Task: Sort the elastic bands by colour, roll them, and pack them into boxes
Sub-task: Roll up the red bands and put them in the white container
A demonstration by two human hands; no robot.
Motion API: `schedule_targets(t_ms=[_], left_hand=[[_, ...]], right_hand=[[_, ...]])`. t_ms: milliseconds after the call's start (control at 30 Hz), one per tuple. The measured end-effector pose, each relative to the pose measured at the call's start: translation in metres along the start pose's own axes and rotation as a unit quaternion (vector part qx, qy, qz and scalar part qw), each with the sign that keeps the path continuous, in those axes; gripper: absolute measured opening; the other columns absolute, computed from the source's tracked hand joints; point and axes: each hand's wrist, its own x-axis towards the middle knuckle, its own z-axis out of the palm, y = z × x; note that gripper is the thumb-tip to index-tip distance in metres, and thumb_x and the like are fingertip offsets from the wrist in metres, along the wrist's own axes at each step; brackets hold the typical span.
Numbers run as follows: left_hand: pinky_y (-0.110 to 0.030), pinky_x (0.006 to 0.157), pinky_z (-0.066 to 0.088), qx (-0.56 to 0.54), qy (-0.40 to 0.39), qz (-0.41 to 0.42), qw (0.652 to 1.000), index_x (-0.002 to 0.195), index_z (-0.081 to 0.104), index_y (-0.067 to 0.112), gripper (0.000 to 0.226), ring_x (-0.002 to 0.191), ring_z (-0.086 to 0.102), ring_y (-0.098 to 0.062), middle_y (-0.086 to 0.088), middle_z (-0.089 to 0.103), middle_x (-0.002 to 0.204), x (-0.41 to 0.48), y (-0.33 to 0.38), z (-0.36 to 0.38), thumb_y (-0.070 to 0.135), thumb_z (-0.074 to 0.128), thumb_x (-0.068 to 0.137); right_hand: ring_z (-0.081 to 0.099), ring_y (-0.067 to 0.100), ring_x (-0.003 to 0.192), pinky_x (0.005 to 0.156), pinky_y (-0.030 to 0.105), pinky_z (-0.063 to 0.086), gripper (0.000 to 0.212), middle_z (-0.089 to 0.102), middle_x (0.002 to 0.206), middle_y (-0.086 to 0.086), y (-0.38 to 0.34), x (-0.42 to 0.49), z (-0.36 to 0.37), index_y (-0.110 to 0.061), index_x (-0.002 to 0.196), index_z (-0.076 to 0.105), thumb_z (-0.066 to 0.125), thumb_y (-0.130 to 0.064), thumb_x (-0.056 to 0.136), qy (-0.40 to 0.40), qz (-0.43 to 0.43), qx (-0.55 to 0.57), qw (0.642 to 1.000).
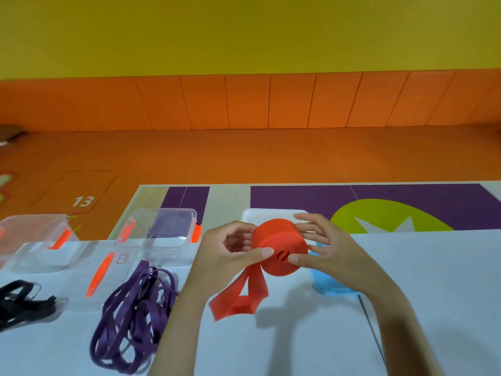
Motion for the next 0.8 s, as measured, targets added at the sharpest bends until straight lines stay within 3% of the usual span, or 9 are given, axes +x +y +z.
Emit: schedule_targets(t_ms=[67, 167, 367, 467, 567, 633, 733, 800], left_hand=[[-0.018, 0.077, 0.058, 0.024, -0.017, 0.018, 0.999, 0.099, 0.08, 0.033, 0.044, 0.081, 0.073, -0.005, 0.008, 0.079, 0.088, -0.001, 0.004, -0.001, 0.046, 0.095, 0.06], [-0.015, 0.079, 0.057, 0.021, -0.02, 0.041, 0.999, 0.101, 0.081, 0.035, 0.044, 0.087, 0.076, -0.006, 0.009, 0.081, 0.094, -0.004, 0.013, 0.0, 0.044, 0.095, 0.061], [-0.023, 0.088, 0.061, -0.067, -0.004, -0.017, 0.998, 0.103, 0.084, 0.027, 0.038, 0.102, 0.079, -0.016, 0.001, 0.083, 0.106, -0.003, 0.006, -0.002, 0.036, 0.092, 0.067], [-0.027, 0.086, 0.061, -0.073, 0.005, -0.048, 0.996, 0.104, 0.084, 0.027, 0.033, 0.098, 0.079, -0.019, -0.001, 0.083, 0.107, -0.01, -0.008, -0.002, 0.031, 0.091, 0.072], [-0.043, 0.084, 0.06, -0.103, 0.02, -0.058, 0.993, 0.117, 0.08, 0.027, 0.049, 0.085, 0.073, -0.027, -0.008, 0.081, 0.096, -0.014, -0.018, -0.001, 0.038, 0.09, 0.07], [-0.045, 0.085, 0.061, -0.13, 0.006, -0.066, 0.989, 0.129, 0.075, 0.026, 0.062, 0.088, 0.069, -0.028, -0.016, 0.073, 0.094, -0.013, -0.02, -0.002, 0.051, 0.089, 0.073], [-0.032, 0.073, 0.059, -0.128, -0.026, -0.078, 0.988, 0.129, 0.075, 0.036, 0.068, 0.092, 0.07, -0.017, -0.009, 0.07, 0.1, -0.014, -0.019, -0.001, 0.079, 0.075, 0.075], [-0.03, 0.076, 0.058, -0.086, -0.018, -0.07, 0.994, 0.124, 0.078, 0.035, 0.057, 0.092, 0.068, -0.015, -0.01, 0.072, 0.106, -0.014, -0.019, 0.001, 0.07, 0.075, 0.078]], right_hand=[[0.072, 0.006, 0.115, 0.094, 0.028, 0.06, 0.068, 0.074, 0.12, -0.015, -0.009, -0.002, 0.0, -0.045, 0.129, 0.063, 0.099, -0.038, 0.071, -0.013, -0.017, -0.036, 0.999], [0.077, 0.011, 0.098, 0.081, 0.026, 0.063, 0.052, 0.077, 0.107, -0.008, -0.019, -0.002, -0.003, -0.04, 0.106, 0.073, 0.102, -0.041, 0.062, 0.028, -0.062, -0.057, 0.996], [0.079, 0.023, 0.088, 0.072, 0.033, 0.065, 0.05, 0.079, 0.093, 0.002, -0.015, -0.003, 0.003, -0.026, 0.09, 0.075, 0.102, -0.039, 0.05, 0.086, -0.069, 0.052, 0.993], [0.078, 0.025, 0.082, 0.066, 0.035, 0.064, 0.045, 0.079, 0.094, 0.006, -0.009, 0.0, 0.009, -0.024, 0.084, 0.072, 0.1, -0.038, 0.051, 0.125, -0.045, 0.132, 0.982], [0.077, 0.024, 0.08, 0.064, 0.034, 0.064, 0.039, 0.078, 0.094, 0.007, -0.007, -0.003, 0.012, -0.028, 0.082, 0.073, 0.098, -0.039, 0.054, 0.115, -0.031, 0.183, 0.976], [0.077, 0.023, 0.081, 0.066, 0.033, 0.064, 0.039, 0.078, 0.094, 0.007, -0.007, -0.005, 0.013, -0.028, 0.084, 0.073, 0.098, -0.035, 0.055, 0.097, -0.035, 0.191, 0.976], [0.077, 0.022, 0.083, 0.068, 0.031, 0.064, 0.041, 0.077, 0.094, 0.008, -0.005, -0.007, 0.013, -0.026, 0.088, 0.073, 0.099, -0.031, 0.057, 0.084, -0.043, 0.188, 0.978], [0.076, 0.022, 0.085, 0.069, 0.032, 0.064, 0.042, 0.076, 0.095, 0.009, -0.003, -0.007, 0.014, -0.024, 0.09, 0.073, 0.098, -0.03, 0.057, 0.081, -0.045, 0.182, 0.979]])
